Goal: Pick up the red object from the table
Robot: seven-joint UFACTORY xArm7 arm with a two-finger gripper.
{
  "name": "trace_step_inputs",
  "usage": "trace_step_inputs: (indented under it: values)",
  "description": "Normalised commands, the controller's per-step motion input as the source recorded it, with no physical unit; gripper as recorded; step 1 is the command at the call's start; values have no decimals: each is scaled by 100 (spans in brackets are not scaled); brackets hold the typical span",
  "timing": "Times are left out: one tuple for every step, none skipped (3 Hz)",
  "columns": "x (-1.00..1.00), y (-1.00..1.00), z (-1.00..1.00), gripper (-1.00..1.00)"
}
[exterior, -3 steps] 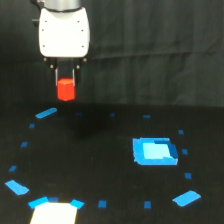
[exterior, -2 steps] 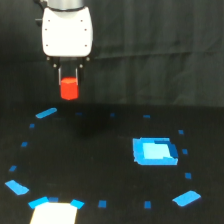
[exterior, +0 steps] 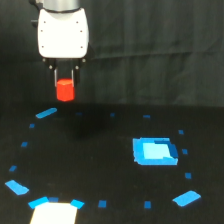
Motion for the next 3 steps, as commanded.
trace_step_inputs:
  values:
    - [-16,-20,15,-100]
    - [-26,-30,-13,-100]
    - [-10,-10,0,-99]
